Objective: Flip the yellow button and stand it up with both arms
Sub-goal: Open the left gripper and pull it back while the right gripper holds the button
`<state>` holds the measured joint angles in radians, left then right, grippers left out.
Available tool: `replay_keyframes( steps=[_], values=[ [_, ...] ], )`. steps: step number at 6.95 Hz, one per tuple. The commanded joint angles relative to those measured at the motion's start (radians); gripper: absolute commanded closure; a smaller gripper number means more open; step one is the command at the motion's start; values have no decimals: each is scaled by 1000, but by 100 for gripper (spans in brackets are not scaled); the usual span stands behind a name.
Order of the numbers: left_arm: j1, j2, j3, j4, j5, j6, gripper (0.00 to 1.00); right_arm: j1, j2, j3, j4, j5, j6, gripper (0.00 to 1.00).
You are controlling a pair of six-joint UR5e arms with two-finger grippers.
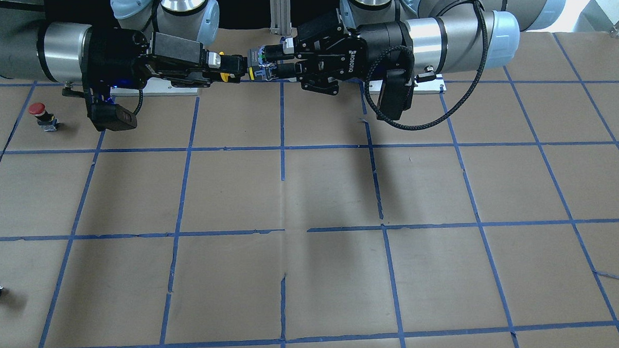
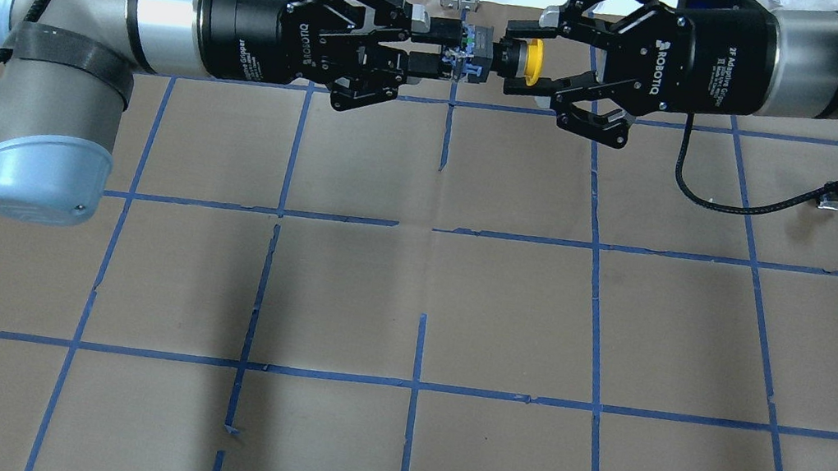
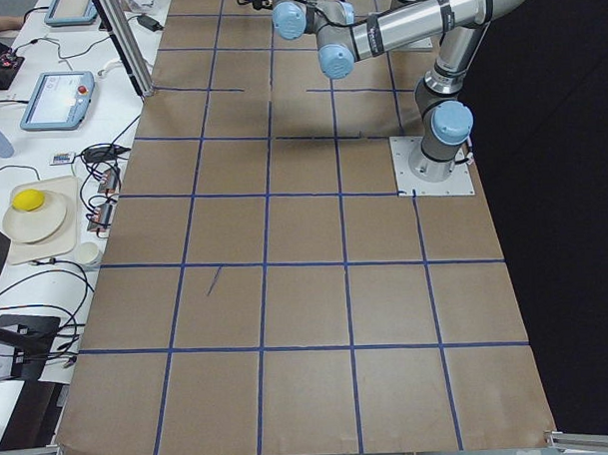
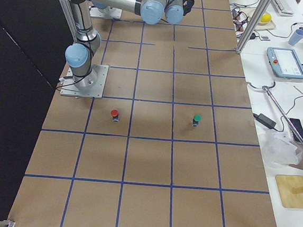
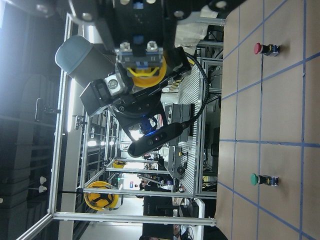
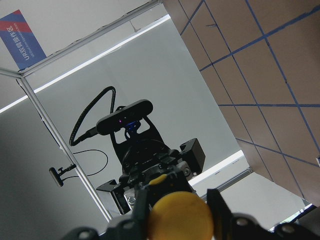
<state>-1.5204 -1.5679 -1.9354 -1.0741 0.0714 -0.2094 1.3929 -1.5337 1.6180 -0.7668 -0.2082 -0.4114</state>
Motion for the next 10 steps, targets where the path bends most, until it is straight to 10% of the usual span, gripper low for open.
replay_keyframes(
  steps=[1, 4, 7, 10],
  values=[
    [2, 2, 3, 0, 2, -63, 12, 0, 0, -3, 0, 0, 0, 73],
    [43, -3, 9, 2, 7, -120, 0, 0, 0, -12, -3, 0, 5, 73],
    [178, -17, 47, -21, 37, -140, 0, -2, 1, -15, -229, -491, 6, 73],
    [178, -29, 41, -18, 353, -122, 1, -29, 4, 2, -481, -971, -94, 73]
  ],
)
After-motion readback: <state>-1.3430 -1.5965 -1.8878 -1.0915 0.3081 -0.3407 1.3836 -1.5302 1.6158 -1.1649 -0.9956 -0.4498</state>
